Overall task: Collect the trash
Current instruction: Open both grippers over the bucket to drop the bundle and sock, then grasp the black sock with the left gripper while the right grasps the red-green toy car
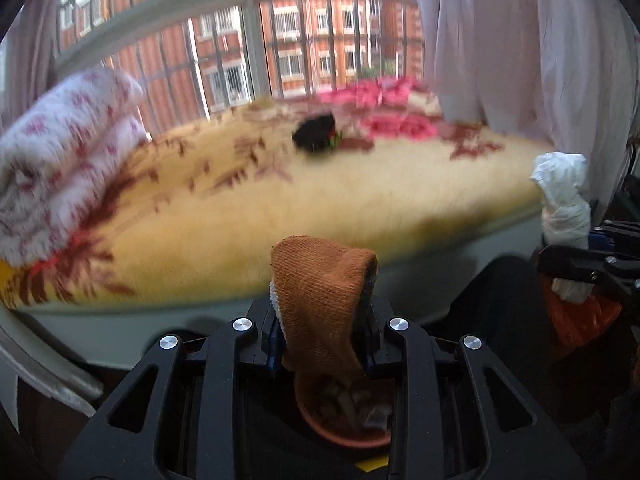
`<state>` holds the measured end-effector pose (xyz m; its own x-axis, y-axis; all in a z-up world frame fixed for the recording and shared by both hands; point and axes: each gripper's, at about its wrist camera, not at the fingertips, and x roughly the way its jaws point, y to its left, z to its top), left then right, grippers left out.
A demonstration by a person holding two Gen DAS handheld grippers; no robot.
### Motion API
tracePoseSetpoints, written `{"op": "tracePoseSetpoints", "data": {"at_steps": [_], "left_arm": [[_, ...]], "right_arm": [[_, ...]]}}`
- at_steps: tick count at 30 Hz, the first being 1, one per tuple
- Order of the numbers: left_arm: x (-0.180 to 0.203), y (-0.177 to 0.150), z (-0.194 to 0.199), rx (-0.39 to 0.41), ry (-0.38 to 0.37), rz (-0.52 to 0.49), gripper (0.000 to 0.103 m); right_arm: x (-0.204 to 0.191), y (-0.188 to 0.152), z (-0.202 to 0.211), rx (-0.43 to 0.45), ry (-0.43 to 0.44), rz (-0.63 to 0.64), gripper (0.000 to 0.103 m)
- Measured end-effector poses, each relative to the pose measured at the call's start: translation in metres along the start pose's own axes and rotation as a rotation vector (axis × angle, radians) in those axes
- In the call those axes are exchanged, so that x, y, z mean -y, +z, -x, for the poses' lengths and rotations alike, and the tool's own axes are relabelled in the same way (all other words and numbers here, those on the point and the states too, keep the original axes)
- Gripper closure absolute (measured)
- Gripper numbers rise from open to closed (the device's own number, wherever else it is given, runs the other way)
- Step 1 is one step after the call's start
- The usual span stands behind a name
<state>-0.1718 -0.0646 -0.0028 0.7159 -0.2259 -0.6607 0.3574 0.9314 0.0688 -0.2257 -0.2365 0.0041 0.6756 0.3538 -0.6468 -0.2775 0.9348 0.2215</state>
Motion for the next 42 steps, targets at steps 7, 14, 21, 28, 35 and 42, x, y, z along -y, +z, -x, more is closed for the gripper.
{"op": "tracePoseSetpoints", "data": {"at_steps": [7, 14, 21, 28, 35, 42], "left_arm": [[-0.005, -0.030, -0.060, -0.188, -0.047, 0.014, 0.075], [-0.015, -0.050, -0.108, -0.311, -0.022, 0.024, 0.039], [-0.028, -0.069, -0.137, -0.415, -0.016, 0.074, 0.029], [-0.024, -0.052, -0.117, -0.346, 0.003, 0.048, 0.029], [-0.014, 0.013, -0.088, -0.189, 0.010, -0.024, 0.022], [-0.012, 0.132, -0.143, -0.105, 0.024, -0.105, 0.015]], "right_arm": [[0.004, -0.022, -0.077, -0.209, 0.018, -0.016, 0.076], [0.016, -0.047, -0.139, -0.374, 0.035, -0.029, 0.048], [0.031, -0.051, -0.165, -0.422, 0.041, -0.059, 0.038], [0.043, -0.024, -0.136, -0.330, 0.020, -0.057, 0.038], [0.054, 0.025, -0.099, -0.189, -0.020, -0.021, 0.038], [0.083, 0.061, -0.085, -0.063, -0.032, -0.071, 0.038]]}}
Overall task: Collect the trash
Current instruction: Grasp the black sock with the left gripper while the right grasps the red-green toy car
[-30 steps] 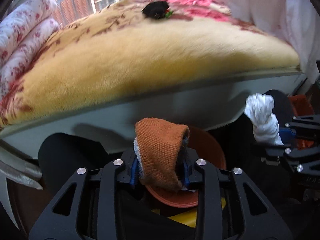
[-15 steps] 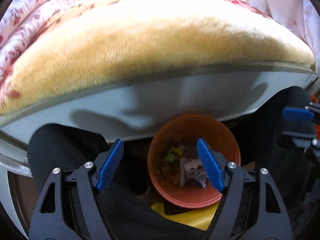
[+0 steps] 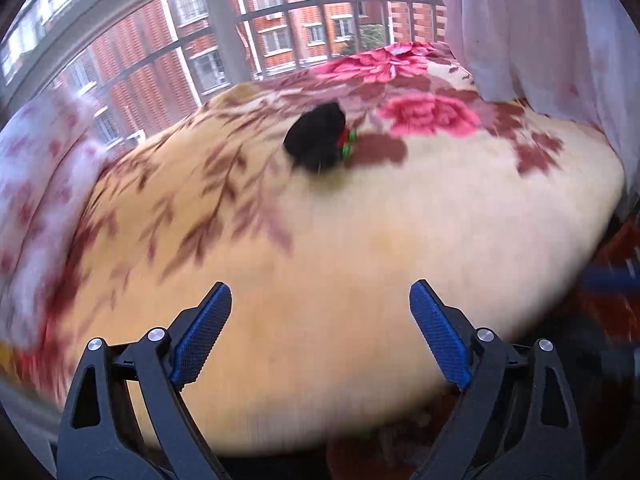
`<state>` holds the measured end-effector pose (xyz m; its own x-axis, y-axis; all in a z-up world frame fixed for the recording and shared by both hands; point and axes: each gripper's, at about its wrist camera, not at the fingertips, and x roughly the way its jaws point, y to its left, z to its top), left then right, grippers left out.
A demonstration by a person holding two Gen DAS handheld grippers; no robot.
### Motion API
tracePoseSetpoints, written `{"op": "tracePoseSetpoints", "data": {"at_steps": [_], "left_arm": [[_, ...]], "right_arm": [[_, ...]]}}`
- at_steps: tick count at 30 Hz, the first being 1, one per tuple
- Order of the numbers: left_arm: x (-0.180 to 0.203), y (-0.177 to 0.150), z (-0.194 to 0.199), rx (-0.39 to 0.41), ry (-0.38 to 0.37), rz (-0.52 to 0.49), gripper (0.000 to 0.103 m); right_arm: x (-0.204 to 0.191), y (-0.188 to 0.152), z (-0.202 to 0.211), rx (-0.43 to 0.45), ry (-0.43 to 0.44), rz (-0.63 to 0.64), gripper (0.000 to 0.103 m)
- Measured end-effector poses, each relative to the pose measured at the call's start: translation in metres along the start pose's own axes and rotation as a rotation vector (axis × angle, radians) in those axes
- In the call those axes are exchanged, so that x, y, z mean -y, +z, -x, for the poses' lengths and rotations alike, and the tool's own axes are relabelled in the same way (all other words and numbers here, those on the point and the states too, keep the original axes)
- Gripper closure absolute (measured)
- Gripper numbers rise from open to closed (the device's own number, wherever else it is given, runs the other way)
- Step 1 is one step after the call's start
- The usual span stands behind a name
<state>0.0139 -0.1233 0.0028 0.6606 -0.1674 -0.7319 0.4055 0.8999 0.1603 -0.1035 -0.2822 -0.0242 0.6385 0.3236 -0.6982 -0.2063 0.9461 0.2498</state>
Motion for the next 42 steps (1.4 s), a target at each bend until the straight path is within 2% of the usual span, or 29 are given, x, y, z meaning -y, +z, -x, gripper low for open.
{"op": "tracePoseSetpoints", "data": {"at_steps": [4, 7, 11, 15, 17, 18, 21, 24, 27, 30, 34, 36, 38, 42], "left_arm": [[-0.017, 0.065, -0.063, -0.009, -0.024, 0.073, 0.015], [-0.020, 0.098, -0.107, -0.035, -0.035, 0.104, 0.015], [-0.023, 0.125, -0.158, -0.074, -0.044, 0.139, 0.015], [-0.040, 0.137, -0.195, -0.102, -0.082, 0.239, 0.015], [-0.050, 0.138, -0.205, -0.103, -0.122, 0.300, 0.034], [-0.056, 0.137, -0.210, -0.111, -0.149, 0.324, 0.053], [-0.064, 0.135, -0.210, -0.090, -0.187, 0.358, 0.071], [-0.065, 0.133, -0.205, -0.089, -0.191, 0.357, 0.077], [-0.069, 0.123, -0.183, -0.078, -0.162, 0.350, 0.078], [-0.079, 0.096, -0.150, -0.073, -0.117, 0.316, 0.078], [-0.090, 0.045, -0.101, -0.066, -0.030, 0.282, 0.078], [-0.092, 0.029, -0.087, -0.059, -0.024, 0.285, 0.078], [-0.092, 0.013, -0.076, -0.049, -0.012, 0.283, 0.078], [-0.095, 0.001, -0.081, -0.039, 0.008, 0.289, 0.077]], "right_arm": [[0.025, 0.003, 0.003, 0.031, 0.013, -0.050, 0.038], [0.033, 0.005, -0.002, 0.033, 0.019, -0.074, 0.038], [0.055, 0.005, -0.008, 0.026, 0.009, -0.107, 0.038], [0.073, 0.003, -0.014, 0.015, 0.001, -0.136, 0.038], [0.080, 0.002, -0.019, 0.005, -0.005, -0.149, 0.038], [0.082, 0.001, -0.020, 0.002, -0.005, -0.151, 0.038], [0.083, 0.003, -0.025, 0.002, -0.003, -0.149, 0.038], [0.081, 0.013, -0.027, 0.013, -0.001, -0.140, 0.038], [0.077, 0.029, -0.028, 0.027, 0.018, -0.131, 0.038], [0.067, 0.054, -0.035, 0.034, 0.037, -0.095, 0.038], [0.053, 0.101, -0.072, 0.021, 0.052, -0.085, 0.038], [0.047, 0.127, -0.096, 0.010, 0.035, -0.067, 0.038], [0.034, 0.160, -0.129, 0.008, -0.031, 0.031, 0.036], [0.021, 0.198, -0.187, -0.051, -0.106, 0.236, 0.030]]}}
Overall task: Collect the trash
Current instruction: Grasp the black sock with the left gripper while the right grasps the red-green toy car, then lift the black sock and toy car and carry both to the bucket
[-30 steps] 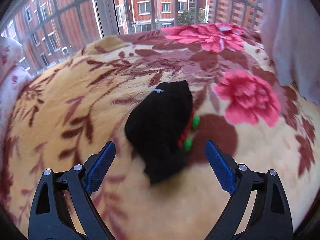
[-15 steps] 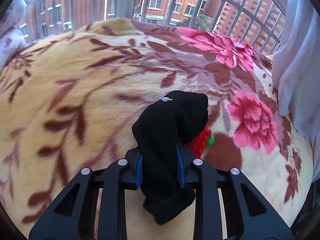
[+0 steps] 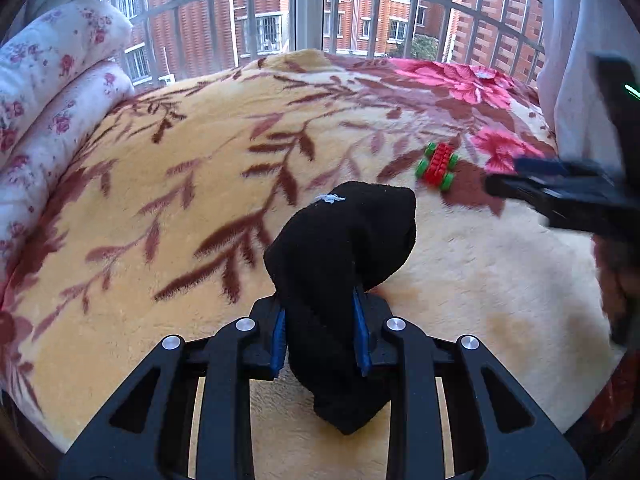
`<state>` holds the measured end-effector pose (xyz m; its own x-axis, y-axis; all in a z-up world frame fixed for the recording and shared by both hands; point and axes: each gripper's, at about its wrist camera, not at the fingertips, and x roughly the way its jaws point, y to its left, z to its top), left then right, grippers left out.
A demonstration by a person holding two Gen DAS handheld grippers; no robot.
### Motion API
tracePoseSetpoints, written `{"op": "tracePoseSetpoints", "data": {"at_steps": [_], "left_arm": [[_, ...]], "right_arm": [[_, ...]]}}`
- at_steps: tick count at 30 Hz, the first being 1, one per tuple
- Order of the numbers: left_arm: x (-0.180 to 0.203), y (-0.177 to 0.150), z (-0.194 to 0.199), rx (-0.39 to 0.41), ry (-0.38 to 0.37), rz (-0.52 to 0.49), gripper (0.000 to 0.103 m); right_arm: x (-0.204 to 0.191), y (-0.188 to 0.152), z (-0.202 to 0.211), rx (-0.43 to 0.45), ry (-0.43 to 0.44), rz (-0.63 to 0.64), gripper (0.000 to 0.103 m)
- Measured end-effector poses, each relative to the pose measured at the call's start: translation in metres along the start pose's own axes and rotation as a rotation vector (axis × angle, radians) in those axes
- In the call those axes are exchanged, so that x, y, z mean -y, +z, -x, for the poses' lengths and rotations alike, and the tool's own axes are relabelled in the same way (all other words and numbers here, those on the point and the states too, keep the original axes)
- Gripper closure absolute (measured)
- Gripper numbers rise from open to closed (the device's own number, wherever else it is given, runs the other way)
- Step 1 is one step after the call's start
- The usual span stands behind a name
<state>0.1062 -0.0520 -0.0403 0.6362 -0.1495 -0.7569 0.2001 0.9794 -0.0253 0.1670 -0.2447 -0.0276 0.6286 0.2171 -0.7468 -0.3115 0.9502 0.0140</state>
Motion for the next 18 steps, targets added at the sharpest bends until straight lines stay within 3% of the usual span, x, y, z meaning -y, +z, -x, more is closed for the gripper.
{"op": "tracePoseSetpoints", "data": {"at_steps": [2, 4, 8, 11, 12, 14, 18], "left_arm": [[-0.006, -0.002, -0.010, -0.006, -0.004, 0.016, 0.077], [-0.009, -0.004, -0.014, 0.001, -0.008, 0.022, 0.077], [-0.005, -0.007, -0.015, 0.024, 0.008, -0.007, 0.077], [-0.002, -0.008, -0.019, 0.028, 0.018, -0.020, 0.077], [-0.001, -0.008, -0.020, 0.028, 0.018, -0.021, 0.077], [-0.001, -0.007, -0.023, 0.030, 0.022, -0.018, 0.077], [0.001, -0.007, -0.023, 0.033, 0.033, -0.020, 0.077]], "right_arm": [[-0.001, 0.014, -0.027, -0.029, -0.026, 0.110, 0.029], [0.002, 0.022, -0.045, -0.047, -0.008, 0.159, 0.022], [0.003, 0.033, -0.076, -0.083, 0.039, 0.231, 0.021], [0.000, 0.030, -0.101, -0.123, 0.011, 0.305, 0.021], [0.005, 0.030, -0.106, -0.122, 0.038, 0.283, 0.021], [0.014, 0.032, -0.105, -0.110, 0.073, 0.223, 0.034], [0.020, 0.028, -0.097, -0.100, 0.068, 0.162, 0.037]]}}
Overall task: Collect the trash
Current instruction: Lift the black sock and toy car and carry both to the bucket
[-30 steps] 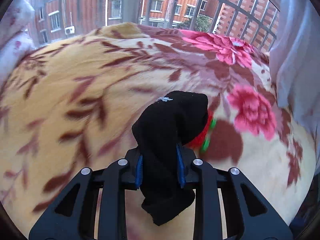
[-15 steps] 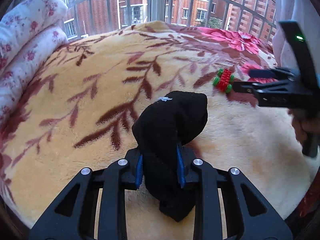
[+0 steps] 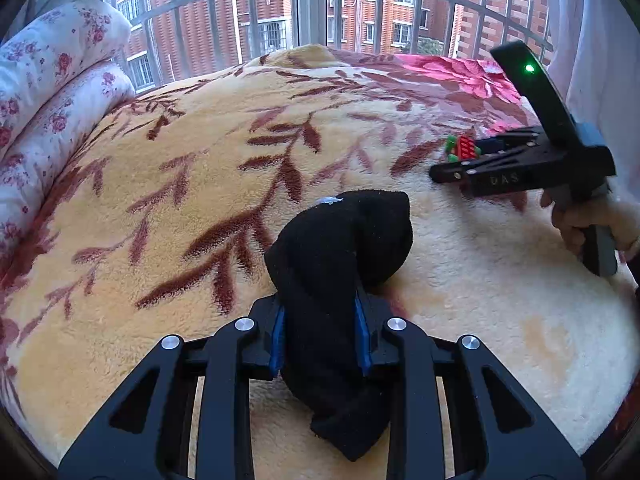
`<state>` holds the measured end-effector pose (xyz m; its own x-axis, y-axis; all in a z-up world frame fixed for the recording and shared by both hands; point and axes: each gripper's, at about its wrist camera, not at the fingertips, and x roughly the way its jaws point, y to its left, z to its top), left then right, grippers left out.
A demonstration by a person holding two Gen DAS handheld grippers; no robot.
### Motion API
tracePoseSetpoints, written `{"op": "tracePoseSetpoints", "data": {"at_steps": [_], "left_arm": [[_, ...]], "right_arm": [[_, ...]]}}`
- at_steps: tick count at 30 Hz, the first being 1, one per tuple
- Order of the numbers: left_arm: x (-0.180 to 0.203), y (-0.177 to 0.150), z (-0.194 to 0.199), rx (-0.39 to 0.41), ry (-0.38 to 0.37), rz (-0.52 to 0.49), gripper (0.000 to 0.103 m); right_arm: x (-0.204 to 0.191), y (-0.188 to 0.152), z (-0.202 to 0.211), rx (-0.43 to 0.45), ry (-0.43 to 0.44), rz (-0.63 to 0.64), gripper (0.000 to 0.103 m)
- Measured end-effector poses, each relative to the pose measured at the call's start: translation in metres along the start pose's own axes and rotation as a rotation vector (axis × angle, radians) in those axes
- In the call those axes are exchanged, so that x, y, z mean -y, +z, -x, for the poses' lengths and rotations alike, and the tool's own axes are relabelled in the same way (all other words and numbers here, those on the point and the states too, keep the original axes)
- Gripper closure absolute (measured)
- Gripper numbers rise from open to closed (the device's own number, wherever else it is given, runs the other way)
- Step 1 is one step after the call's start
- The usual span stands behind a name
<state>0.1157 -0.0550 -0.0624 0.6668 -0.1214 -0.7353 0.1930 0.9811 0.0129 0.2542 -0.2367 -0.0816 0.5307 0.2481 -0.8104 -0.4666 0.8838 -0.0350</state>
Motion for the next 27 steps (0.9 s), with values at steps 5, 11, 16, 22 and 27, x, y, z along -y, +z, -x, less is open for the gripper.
{"op": "tracePoseSetpoints", "data": {"at_steps": [5, 11, 16, 22, 27], "left_arm": [[0.003, -0.002, 0.007, 0.036, 0.026, -0.002, 0.077], [0.006, -0.003, 0.041, 0.073, 0.009, -0.003, 0.077], [0.019, -0.011, 0.104, 0.157, 0.023, -0.038, 0.077], [0.024, -0.023, 0.190, 0.243, -0.004, -0.014, 0.077], [0.030, -0.041, 0.258, 0.349, -0.004, -0.038, 0.077]], "right_arm": [[-0.004, -0.012, 0.026, 0.033, -0.015, -0.070, 0.037], [-0.032, -0.043, 0.104, 0.175, -0.024, -0.126, 0.037], [-0.076, -0.076, 0.179, 0.269, -0.081, -0.114, 0.037], [-0.124, -0.118, 0.275, 0.364, -0.098, -0.186, 0.037], [-0.162, -0.152, 0.354, 0.475, -0.079, -0.210, 0.037]]}}
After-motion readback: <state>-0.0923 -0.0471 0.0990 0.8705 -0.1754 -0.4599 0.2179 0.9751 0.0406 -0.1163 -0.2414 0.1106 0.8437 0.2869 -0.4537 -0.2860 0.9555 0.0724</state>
